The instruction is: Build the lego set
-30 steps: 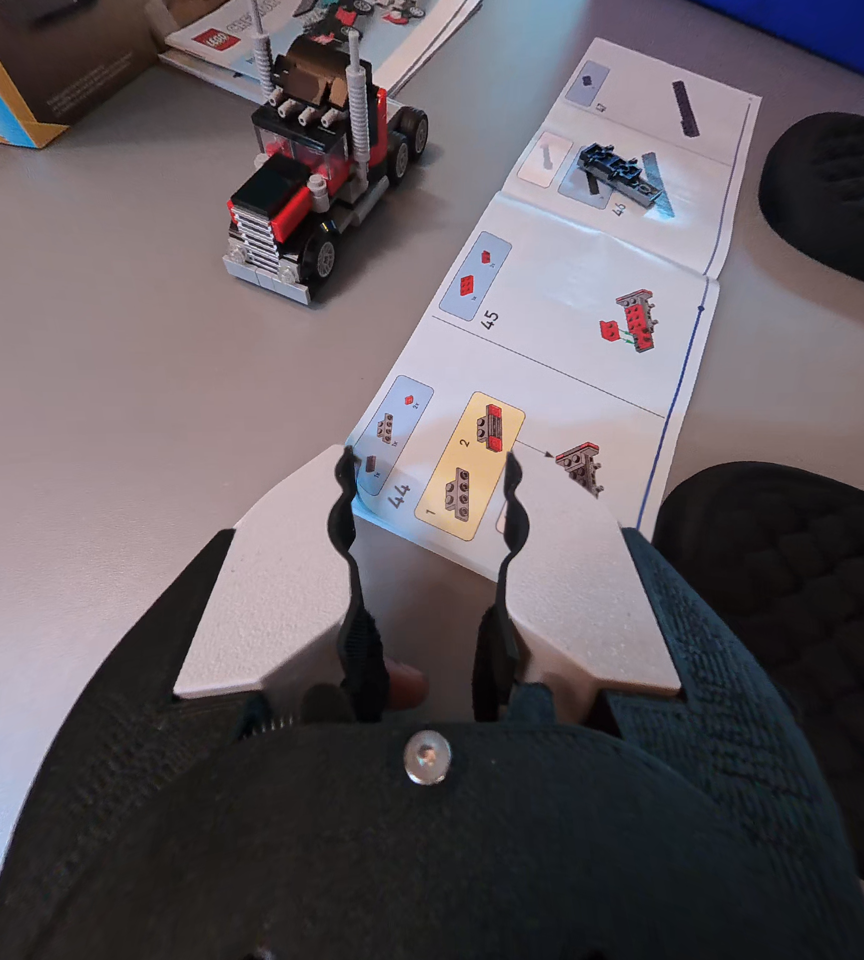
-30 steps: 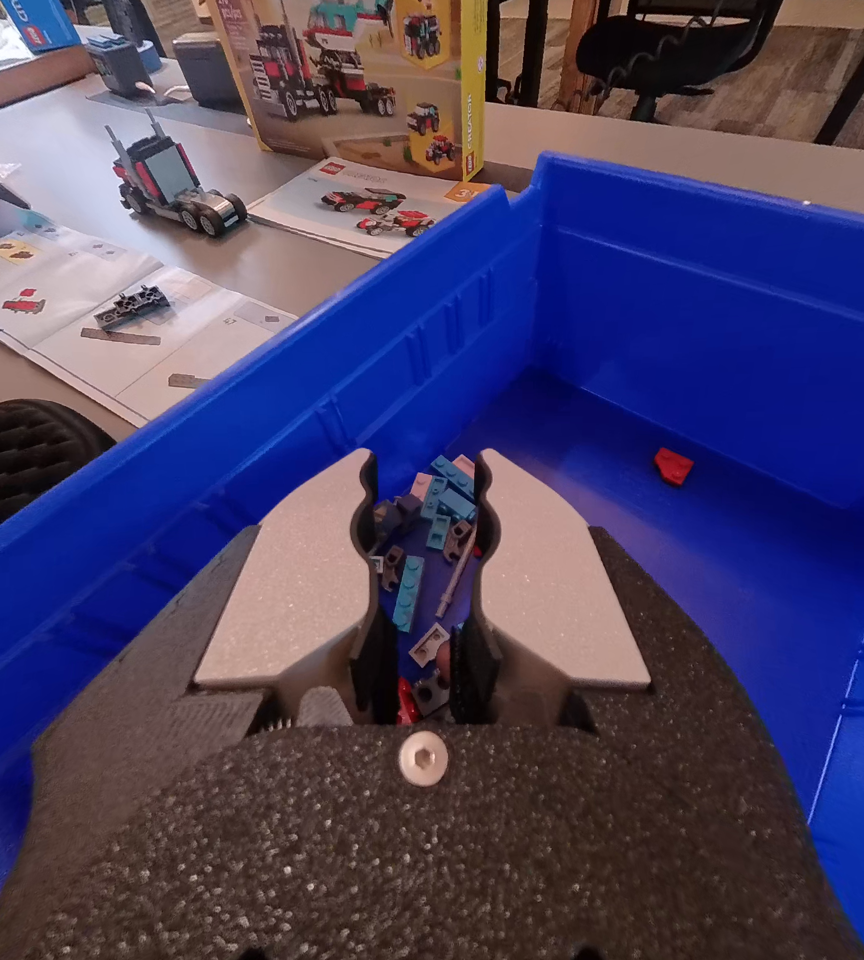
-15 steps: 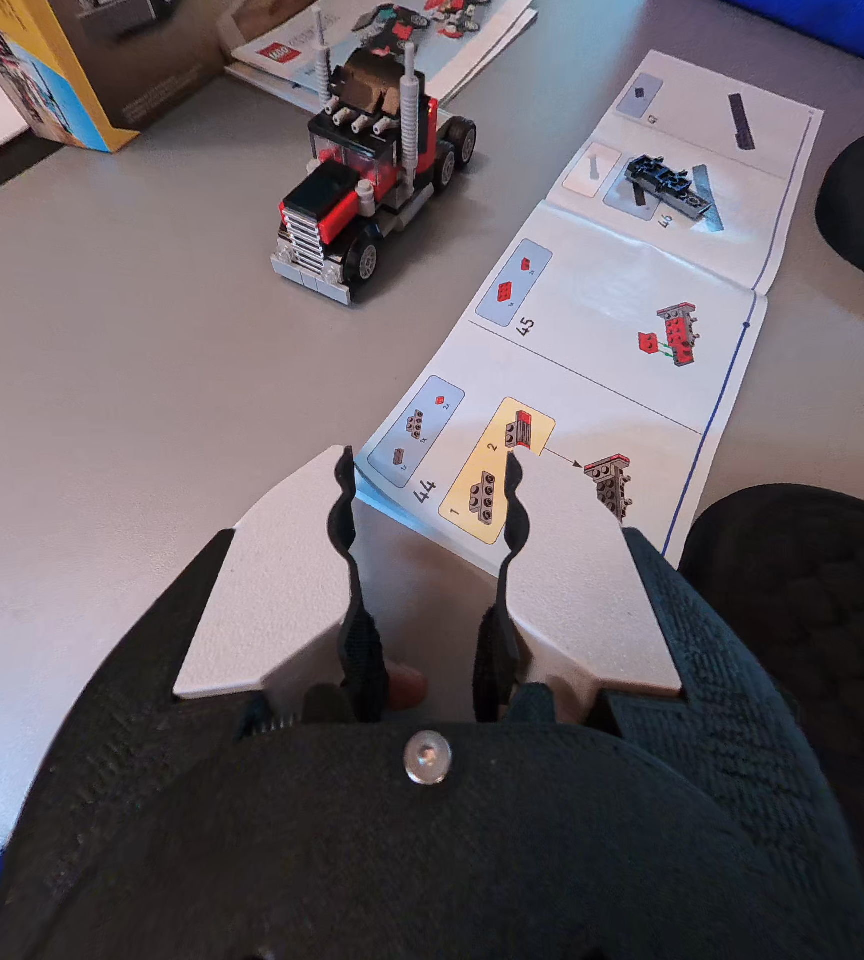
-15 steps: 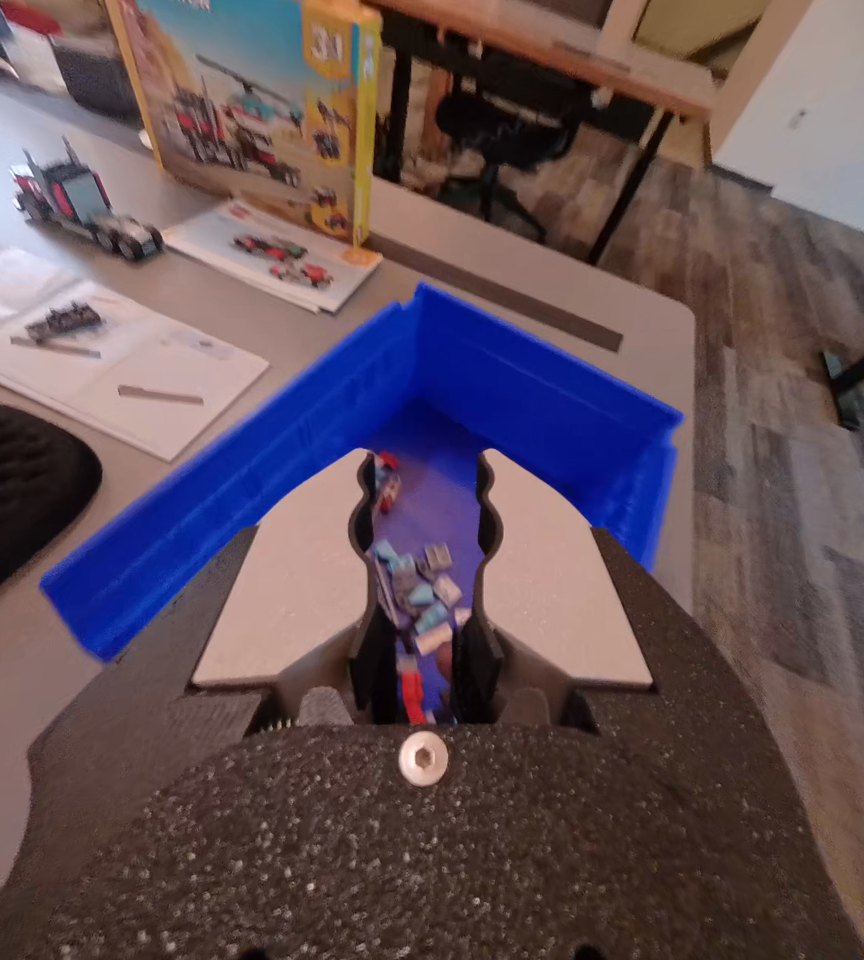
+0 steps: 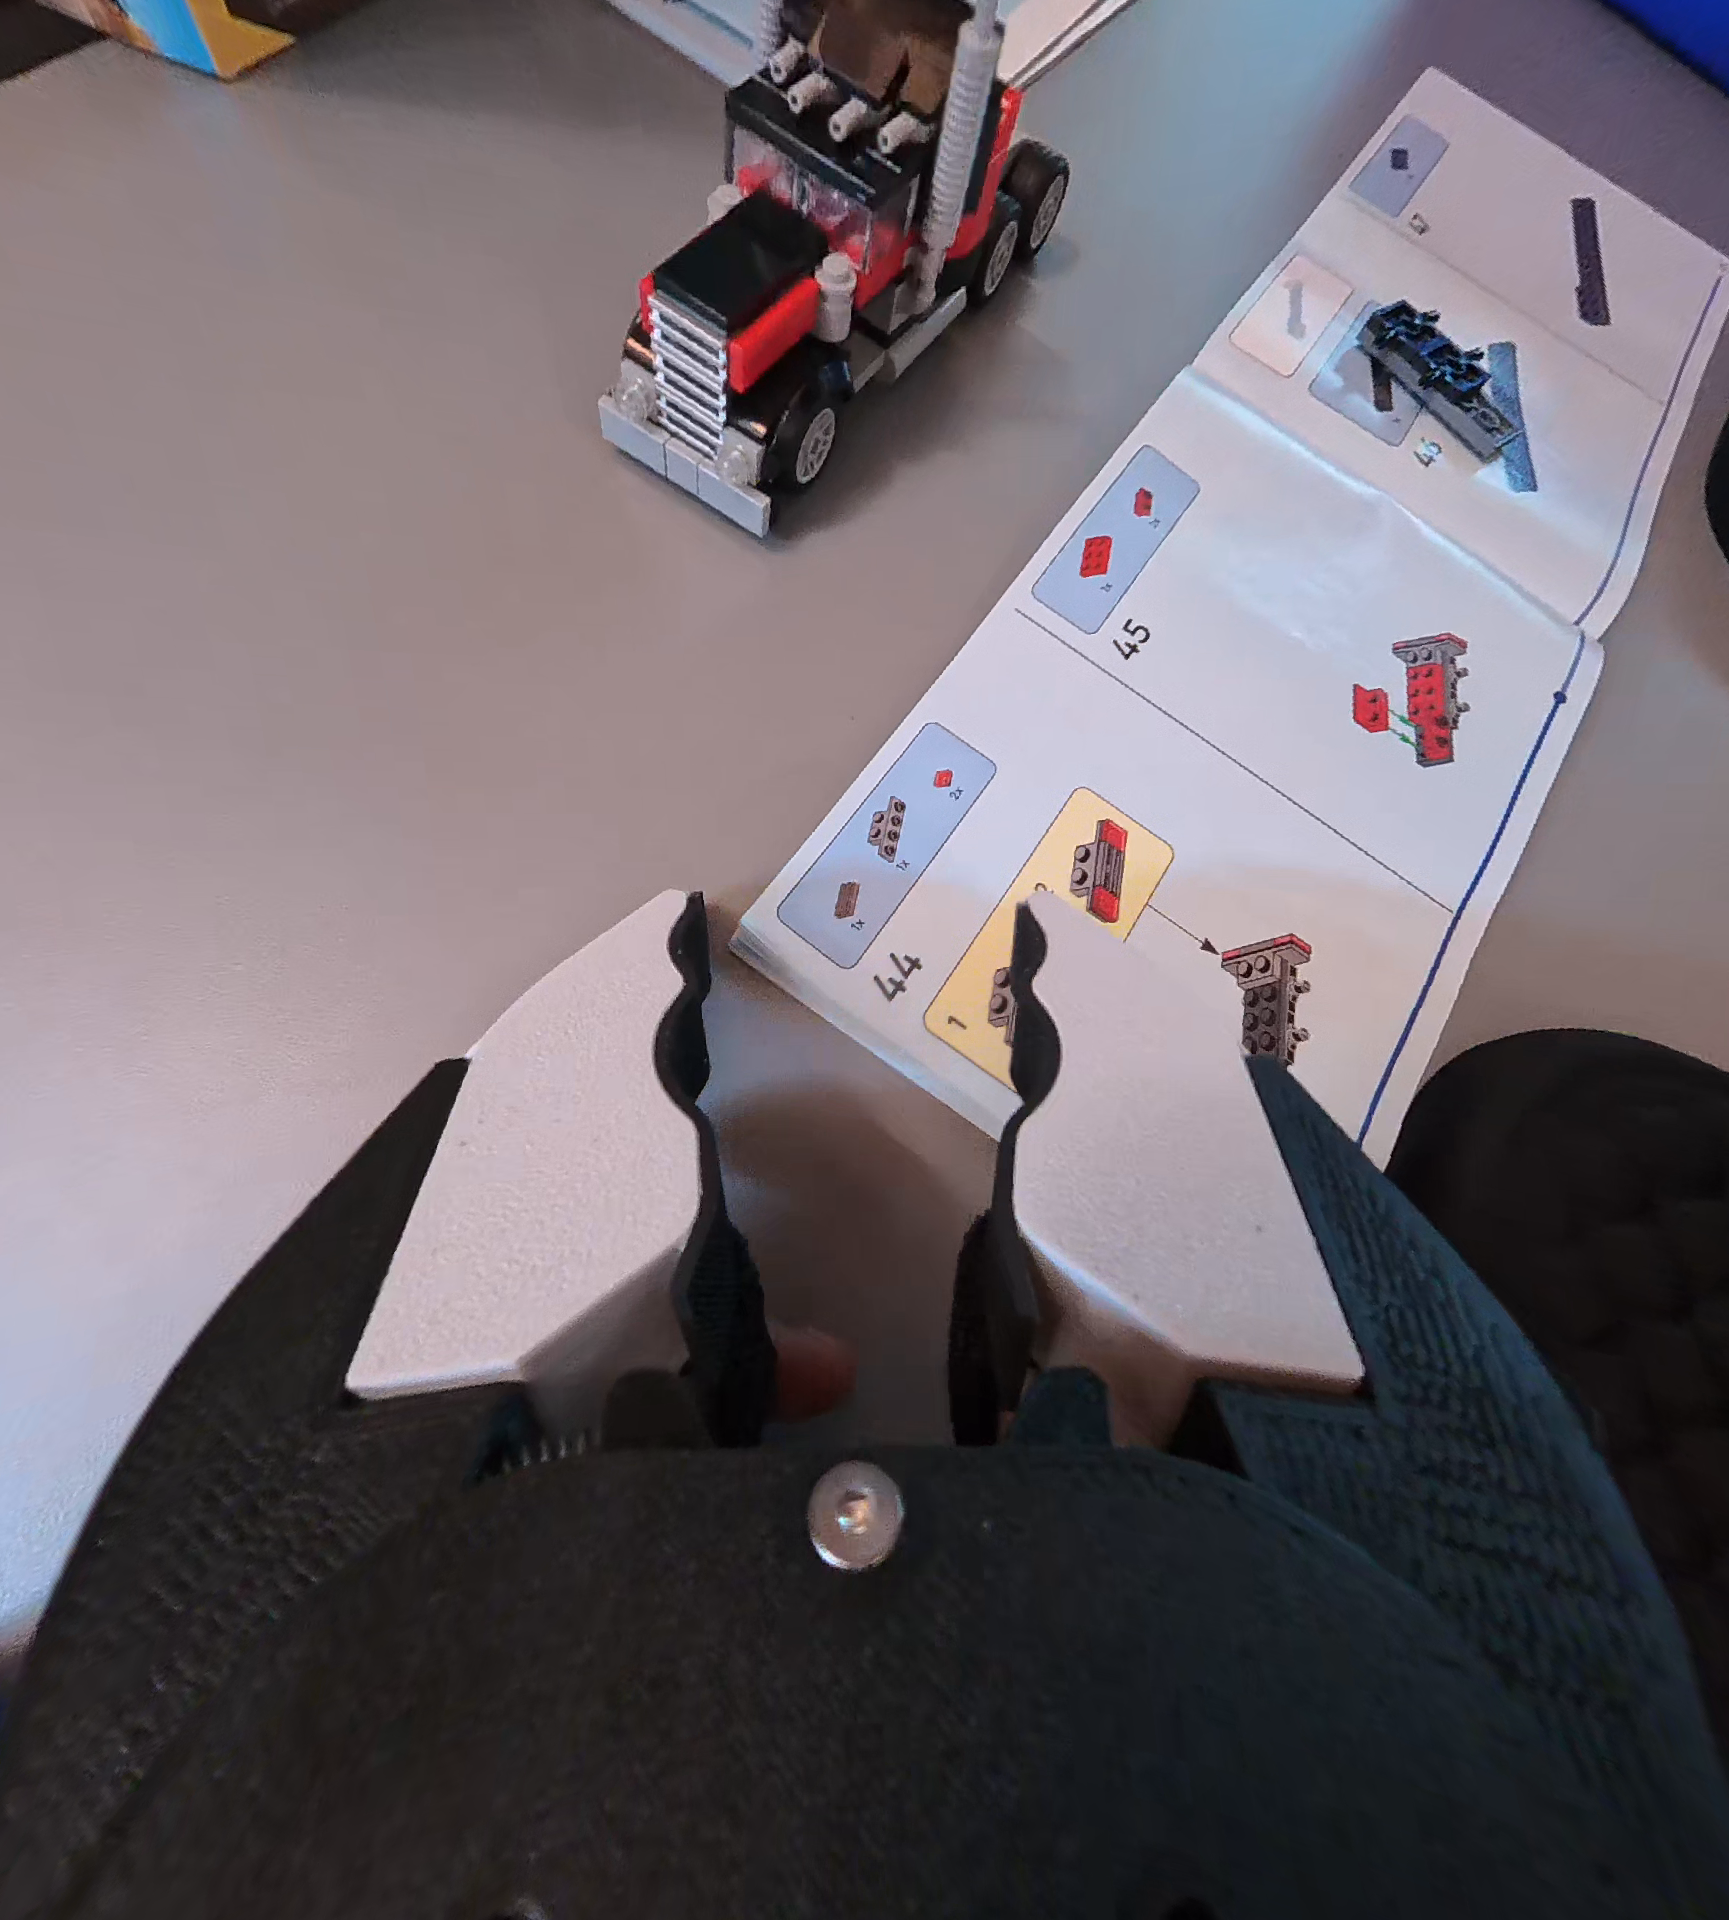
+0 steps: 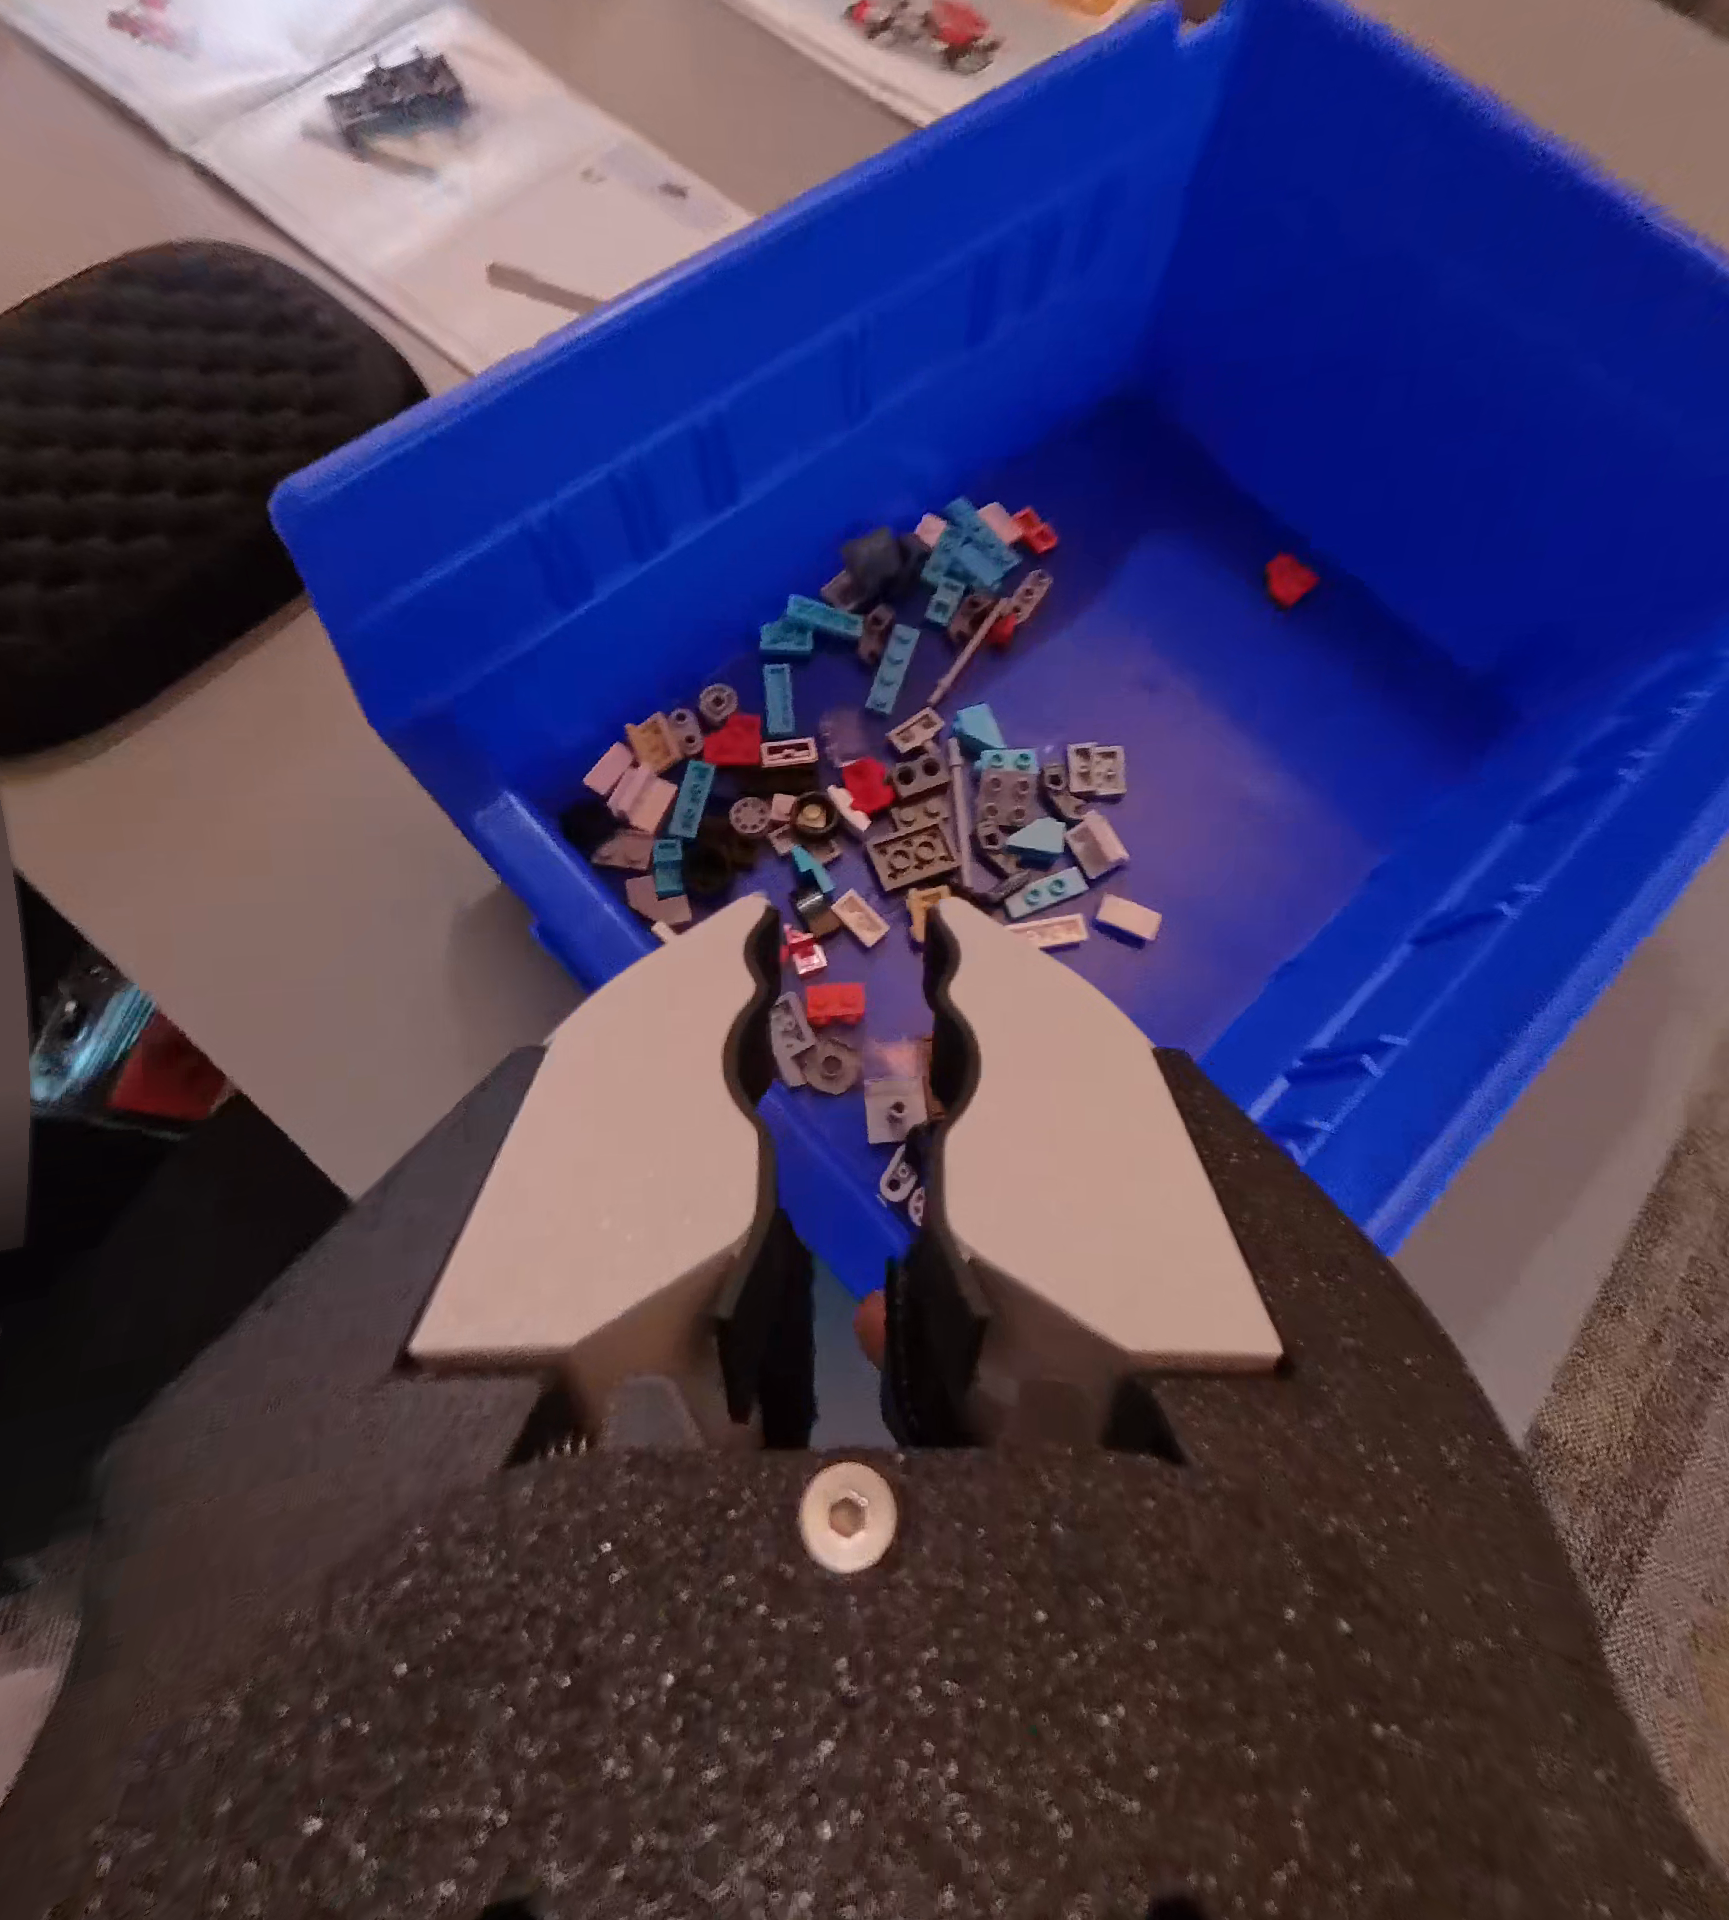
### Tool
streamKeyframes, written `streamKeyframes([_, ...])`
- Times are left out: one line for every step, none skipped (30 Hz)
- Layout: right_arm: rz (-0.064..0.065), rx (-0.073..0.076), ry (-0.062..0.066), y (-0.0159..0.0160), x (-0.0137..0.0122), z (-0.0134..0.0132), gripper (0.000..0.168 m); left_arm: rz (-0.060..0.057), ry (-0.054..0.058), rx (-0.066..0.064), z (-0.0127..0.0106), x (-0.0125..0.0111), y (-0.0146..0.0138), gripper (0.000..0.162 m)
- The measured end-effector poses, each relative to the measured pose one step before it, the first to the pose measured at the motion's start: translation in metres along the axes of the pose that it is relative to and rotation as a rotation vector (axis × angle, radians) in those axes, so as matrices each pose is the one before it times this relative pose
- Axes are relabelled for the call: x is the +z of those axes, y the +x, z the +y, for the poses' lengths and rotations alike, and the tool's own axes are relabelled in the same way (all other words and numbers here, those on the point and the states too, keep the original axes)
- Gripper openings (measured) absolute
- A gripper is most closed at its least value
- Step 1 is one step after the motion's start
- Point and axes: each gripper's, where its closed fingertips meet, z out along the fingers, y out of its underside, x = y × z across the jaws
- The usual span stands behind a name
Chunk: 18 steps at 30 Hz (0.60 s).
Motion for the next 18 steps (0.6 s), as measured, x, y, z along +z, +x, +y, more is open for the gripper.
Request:
streamKeyframes([-0.0196,-0.0158,-0.0299,-0.00253,0.00231,0.00333,0.025,0.0042,-0.0038,-0.0046,0.00041,0.00041,0.00011,0.056])
streamKeyframes([-0.0206,-0.021,-0.0445,-0.00349,0.00133,0.00468,0.024,0.0013,-0.0003,-0.0015,0.00002,-0.00008,-0.00003,0.056])
streamKeyframes([-0.0204,-0.0252,-0.0477,-0.00403,-0.00024,0.00506,0.023,-0.0003,0.0,0.0003,-0.00002,0.00004,0.00003,0.056])
streamKeyframes([-0.004,-0.0213,-0.0472,-0.00181,-0.00232,0.0055,0.022,-0.0008,0.0001,0.0003,0.00004,-0.00002,0.0,0.056])
streamKeyframes([0.0201,-0.0087,-0.045,0.00232,-0.00448,0.00591,0.02,-0.0021,0.0004,-0.0017,-0.00008,-0.00003,-0.00046,0.056])
streamKeyframes([0.0311,0.0042,-0.0408,0.00504,-0.00584,0.00581,0.015,-0.0034,0.0009,-0.0037,-0.00011,-0.00007,-0.00067,0.056])
streamKeyframes([0.0278,0.0087,-0.0367,0.0057,-0.00606,0.00498,0.008,-0.0032,0.0008,-0.0034,-0.0001,-0.00008,-0.00067,0.056])
streamKeyframes([0.017,0.0028,-0.0318,0.00457,-0.00504,0.00353,0.006,-0.0017,0.0004,-0.0014,-0.00003,-0.00001,-0.00021,0.056])
streamKeyframes([0.0066,-0.01,-0.023,0.00275,-0.00348,0.00138,0.005,-0.0005,0.0001,0.0002,-0.00001,0.00001,-0.00008,0.056])
streamKeyframes([-0.0022,-0.0198,-0.0121,0.00137,-0.00173,-0.00116,0.004,-0.0003,0.0,0.0004,-0.00001,0.0,-0.00006,0.056])
streamKeyframes([-0.0064,-0.0185,-0.0057,0.00092,0.00019,-0.00253,0.004,-0.0004,0.0,0.0006,-0.00002,0.00008,0.00009,0.056])
streamKeyframes([-0.0094,-0.0086,-0.0102,0.00092,0.00194,-0.00185,0.004,-0.0002,0.0,0.0004,-0.00001,-0.00013,0.0,0.056])
streamKeyframes([-0.0031,0.0033,-0.0245,0.00197,0.00294,0.00095,0.005,-0.0001,0.0,0.0002,-0.00002,0.00004,0.00006,0.056])
streamKeyframes([0.007,0.0093,-0.0381,0.0033,0.00313,0.00381,0.007,-0.0001,0.0,0.0001,0.0,0.0,-0.00003,0.056])
streamKeyframes([0.0097,0.011,-0.0404,0.00349,0.00308,0.005,0.009,0.0003,0.0,-0.0003,0.00007,0.00007,0.00004,0.056])
streamKeyframes([0.0077,0.0129,-0.036,0.00307,0.00286,0.00482,0.009,0.0001,0.0,0.0001,-0.00008,-0.00006,0.00002,0.056])
streamKeyframes([0.0046,0.0142,-0.0269,0.00229,0.0022,0.0035,0.01,0.0001,0.0,0.0003,0.0,0.0,0.0,0.056])
streamKeyframes([-0.0046,0.0111,-0.0134,0.00055,0.00171,0.00118,0.011,0.0003,0.0,-0.0003,0.0,0.0,0.00006,0.056])
